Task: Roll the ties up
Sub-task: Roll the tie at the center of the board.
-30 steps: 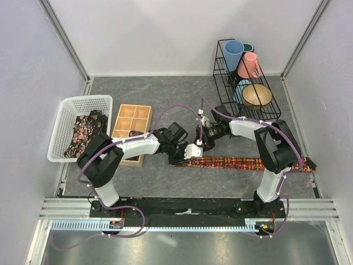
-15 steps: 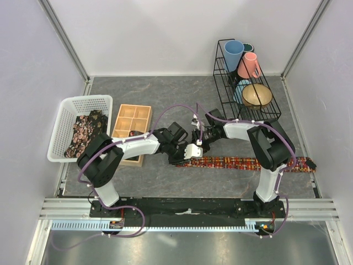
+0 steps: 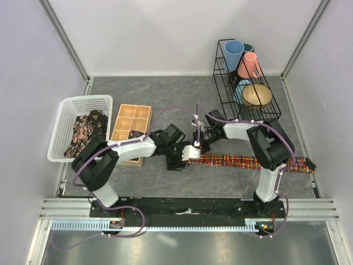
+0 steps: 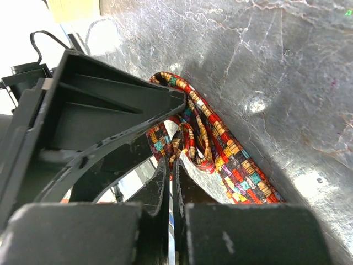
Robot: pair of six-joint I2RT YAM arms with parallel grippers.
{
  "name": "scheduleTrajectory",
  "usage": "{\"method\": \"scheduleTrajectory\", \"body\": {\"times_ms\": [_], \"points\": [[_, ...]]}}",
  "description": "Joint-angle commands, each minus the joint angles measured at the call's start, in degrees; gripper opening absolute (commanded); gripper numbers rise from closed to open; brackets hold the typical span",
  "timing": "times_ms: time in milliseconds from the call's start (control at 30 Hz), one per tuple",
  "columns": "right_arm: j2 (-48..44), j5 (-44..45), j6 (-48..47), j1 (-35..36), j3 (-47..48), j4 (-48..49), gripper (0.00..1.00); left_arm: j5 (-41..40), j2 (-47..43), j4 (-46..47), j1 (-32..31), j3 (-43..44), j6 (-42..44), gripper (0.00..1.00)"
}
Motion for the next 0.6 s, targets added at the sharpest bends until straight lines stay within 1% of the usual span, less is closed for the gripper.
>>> {"method": "scheduleTrajectory", "body": {"times_ms": [0,233,267,300,400,467,567], "points": [[0.41,0.54,-1.08,0.24,0.19,0.92,0.00,-0.19,-1.71,3.20,-0.06,0.51,-0.02,0.79],[-0.12,0.90,-0.99,0.07,0.71,1.35,0.00,-0.10,0.23,3.64,-0.06,2.36,2.09,0.82],[-0.03,0.81,-0.90,0.07,0.80,1.27,0.00,0.16,0.23,3.46,-0.06,2.27,2.61,0.83],[0.06,0.72,-0.81,0.07,0.89,1.27,0.00,0.25,0.14,3.55,-0.06,2.27,2.62,0.86],[0.06,0.72,-0.72,-0.28,0.98,1.35,0.00,-0.28,-1.87,4.78,0.03,1.83,1.39,0.89],[0.32,0.46,-0.64,-0.37,0.89,1.44,0.00,-0.28,-3.62,6.62,0.03,-0.10,1.21,0.91],[0.24,0.37,-0.55,-0.46,0.89,1.53,0.00,0.42,-3.20,8.12,0.03,-0.72,1.04,0.94]]}}
